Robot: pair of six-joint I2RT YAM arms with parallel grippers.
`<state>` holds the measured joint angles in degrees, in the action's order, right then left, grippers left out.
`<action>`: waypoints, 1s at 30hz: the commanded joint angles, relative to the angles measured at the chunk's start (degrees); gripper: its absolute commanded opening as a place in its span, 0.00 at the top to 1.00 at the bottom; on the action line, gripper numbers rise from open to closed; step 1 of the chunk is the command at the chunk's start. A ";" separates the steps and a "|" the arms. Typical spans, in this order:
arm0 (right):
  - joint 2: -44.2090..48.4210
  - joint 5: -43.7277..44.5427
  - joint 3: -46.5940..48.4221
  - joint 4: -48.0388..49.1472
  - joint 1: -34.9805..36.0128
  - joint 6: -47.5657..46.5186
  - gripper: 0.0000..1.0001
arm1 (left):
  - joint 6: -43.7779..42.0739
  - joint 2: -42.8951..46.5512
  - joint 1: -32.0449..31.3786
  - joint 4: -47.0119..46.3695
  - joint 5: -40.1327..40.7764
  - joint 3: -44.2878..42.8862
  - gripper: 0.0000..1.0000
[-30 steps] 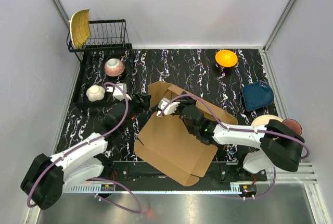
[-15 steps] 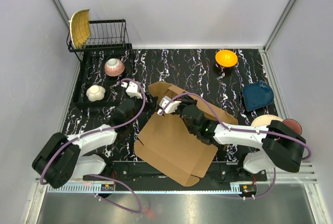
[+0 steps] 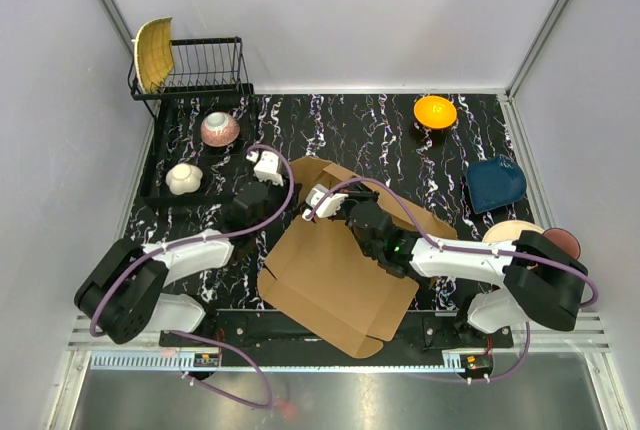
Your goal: Fold the paper box
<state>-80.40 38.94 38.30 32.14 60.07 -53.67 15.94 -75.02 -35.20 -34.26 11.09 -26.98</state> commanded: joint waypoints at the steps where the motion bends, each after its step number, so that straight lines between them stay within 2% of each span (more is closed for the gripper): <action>1: -1.16 0.44 -0.42 -4.81 0.31 5.68 1.00 | -1.97 -2.58 0.04 -3.88 -0.72 -1.49 0.57; 6: -1.25 0.35 -0.34 -4.89 0.31 5.86 1.00 | -1.88 -4.34 0.48 -4.50 -0.46 -2.02 0.70; 7: -1.25 0.26 -0.34 -4.89 0.31 5.94 1.00 | -1.80 -4.25 0.57 -4.50 -0.46 -2.11 0.77; 14: -1.95 0.87 -0.25 -4.89 0.31 5.95 1.00 | -0.13 2.23 0.57 -0.55 0.60 -2.28 0.98; 22: -3.45 4.74 -0.86 -0.06 0.31 2.08 1.00 | 5.85 9.62 0.13 6.30 0.07 -3.51 1.00; 30: -5.73 7.99 -1.30 6.08 0.39 -2.66 1.00 | 13.84 11.92 -1.62 10.36 -0.99 -4.75 1.00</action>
<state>-84.47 42.76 38.20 35.16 60.07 -55.42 23.20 -65.87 -35.77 -18.98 8.73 -28.62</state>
